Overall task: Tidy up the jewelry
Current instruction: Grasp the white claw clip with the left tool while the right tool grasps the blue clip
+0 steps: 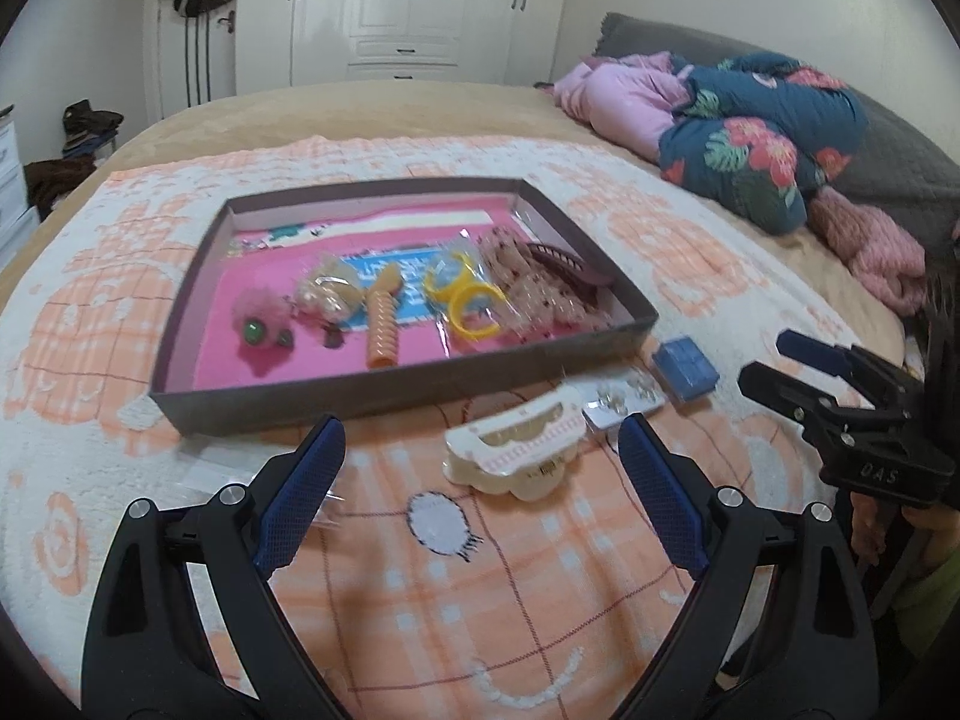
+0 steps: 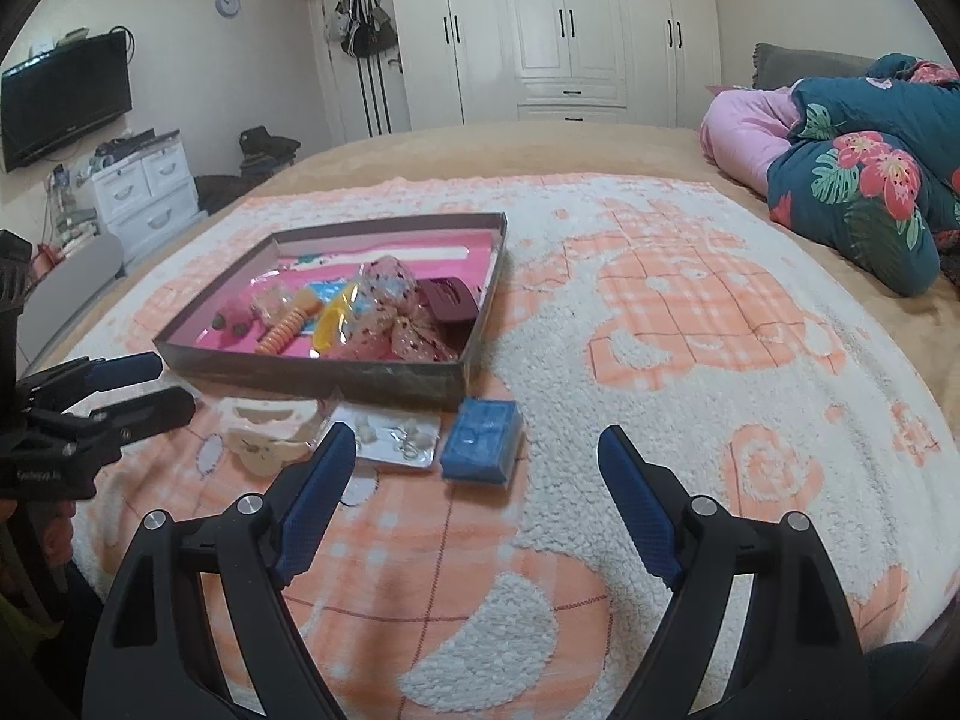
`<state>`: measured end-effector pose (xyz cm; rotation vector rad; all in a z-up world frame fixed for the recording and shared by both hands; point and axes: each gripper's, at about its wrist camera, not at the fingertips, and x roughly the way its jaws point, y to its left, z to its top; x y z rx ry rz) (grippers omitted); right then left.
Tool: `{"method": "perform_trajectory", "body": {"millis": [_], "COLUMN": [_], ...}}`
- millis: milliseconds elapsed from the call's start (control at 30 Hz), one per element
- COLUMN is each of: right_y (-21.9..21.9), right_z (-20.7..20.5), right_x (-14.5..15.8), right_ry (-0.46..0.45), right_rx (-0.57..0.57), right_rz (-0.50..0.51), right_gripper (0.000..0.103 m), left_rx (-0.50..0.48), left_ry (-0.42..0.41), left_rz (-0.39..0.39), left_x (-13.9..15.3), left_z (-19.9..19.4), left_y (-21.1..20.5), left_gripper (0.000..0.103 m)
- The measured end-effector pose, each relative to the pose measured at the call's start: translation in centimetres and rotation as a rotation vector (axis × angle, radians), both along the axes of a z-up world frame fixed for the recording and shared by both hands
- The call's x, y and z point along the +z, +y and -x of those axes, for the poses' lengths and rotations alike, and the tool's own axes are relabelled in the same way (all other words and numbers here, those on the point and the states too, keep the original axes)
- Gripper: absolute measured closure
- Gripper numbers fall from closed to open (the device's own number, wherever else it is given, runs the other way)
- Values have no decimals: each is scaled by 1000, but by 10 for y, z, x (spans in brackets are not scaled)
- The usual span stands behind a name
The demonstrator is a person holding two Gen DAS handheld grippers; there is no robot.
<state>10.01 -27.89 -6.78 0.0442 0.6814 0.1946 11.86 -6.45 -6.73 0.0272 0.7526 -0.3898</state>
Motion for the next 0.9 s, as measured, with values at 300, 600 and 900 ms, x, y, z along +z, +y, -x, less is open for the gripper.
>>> {"method": "perform_trajectory", "body": {"millis": [300, 600, 900], "right_y": [-3, 1, 6], "right_z": [-15, -30, -45], "right_x": [-15, -26, -37], "right_ry": [59, 101, 137], "right_rx": [-19, -11, -4], "right_rz": [6, 10, 30], "right_gripper": [29, 36, 55], "left_rx": [-39, -31, -13], "left_ry": [24, 28, 36], "left_rz": [-50, -87, -79], "left_x": [-17, -30, -38], "left_z": [-1, -11, -21], "left_y": [-15, -22, -24], "left_gripper": [19, 19, 20]}}
